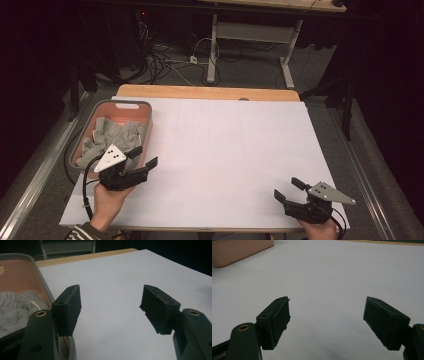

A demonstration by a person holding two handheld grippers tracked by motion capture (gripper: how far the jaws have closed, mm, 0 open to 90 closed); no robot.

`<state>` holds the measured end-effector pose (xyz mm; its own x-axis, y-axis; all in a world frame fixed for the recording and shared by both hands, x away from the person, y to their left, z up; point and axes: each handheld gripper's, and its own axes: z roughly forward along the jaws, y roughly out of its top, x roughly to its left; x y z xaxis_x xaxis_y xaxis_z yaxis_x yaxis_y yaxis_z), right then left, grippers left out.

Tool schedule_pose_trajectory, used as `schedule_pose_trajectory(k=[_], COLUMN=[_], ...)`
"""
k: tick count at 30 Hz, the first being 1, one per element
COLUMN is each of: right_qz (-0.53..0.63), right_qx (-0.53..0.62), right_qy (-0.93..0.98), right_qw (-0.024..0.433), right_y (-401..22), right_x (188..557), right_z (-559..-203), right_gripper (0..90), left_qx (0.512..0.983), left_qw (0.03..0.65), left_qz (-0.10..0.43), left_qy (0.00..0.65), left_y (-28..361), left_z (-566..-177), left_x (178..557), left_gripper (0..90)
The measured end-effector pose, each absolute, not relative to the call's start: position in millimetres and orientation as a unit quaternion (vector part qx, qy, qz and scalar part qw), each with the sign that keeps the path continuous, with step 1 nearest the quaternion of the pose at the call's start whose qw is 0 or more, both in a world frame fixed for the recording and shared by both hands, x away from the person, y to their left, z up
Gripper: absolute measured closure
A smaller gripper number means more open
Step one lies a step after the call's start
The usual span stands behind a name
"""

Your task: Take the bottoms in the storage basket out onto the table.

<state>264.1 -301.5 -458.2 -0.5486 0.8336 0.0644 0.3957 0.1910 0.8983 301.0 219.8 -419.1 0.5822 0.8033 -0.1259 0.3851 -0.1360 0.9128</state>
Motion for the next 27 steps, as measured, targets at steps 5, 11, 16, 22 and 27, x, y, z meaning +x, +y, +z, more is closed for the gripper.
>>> schedule_pose_trajectory(k=[5,11,16,22,27], right_qz=[0.479,0.478,0.479,0.480,0.481], right_qx=[0.418,0.419,0.421,0.421,0.420], right_qy=[0.738,0.737,0.736,0.736,0.736], right_qw=[0.229,0.229,0.229,0.225,0.225], right_y=[-301,-301,-302,-302,-302], right_x=[264,264,264,265,264], right_z=[-458,-458,-458,-458,-458], right_gripper=[21.6,21.6,21.5,21.5,21.5], left_qx=[0.728,0.729,0.731,0.730,0.728], left_qw=[0.513,0.511,0.506,0.499,0.494], left_qz=[0.202,0.205,0.211,0.215,0.220], left_qy=[0.408,0.406,0.406,0.415,0.421], left_y=[216,213,213,216,219], left_z=[-419,-418,-414,-407,-402], left_x=[305,308,311,316,320], left_gripper=[31.2,31.2,31.3,31.3,31.2])
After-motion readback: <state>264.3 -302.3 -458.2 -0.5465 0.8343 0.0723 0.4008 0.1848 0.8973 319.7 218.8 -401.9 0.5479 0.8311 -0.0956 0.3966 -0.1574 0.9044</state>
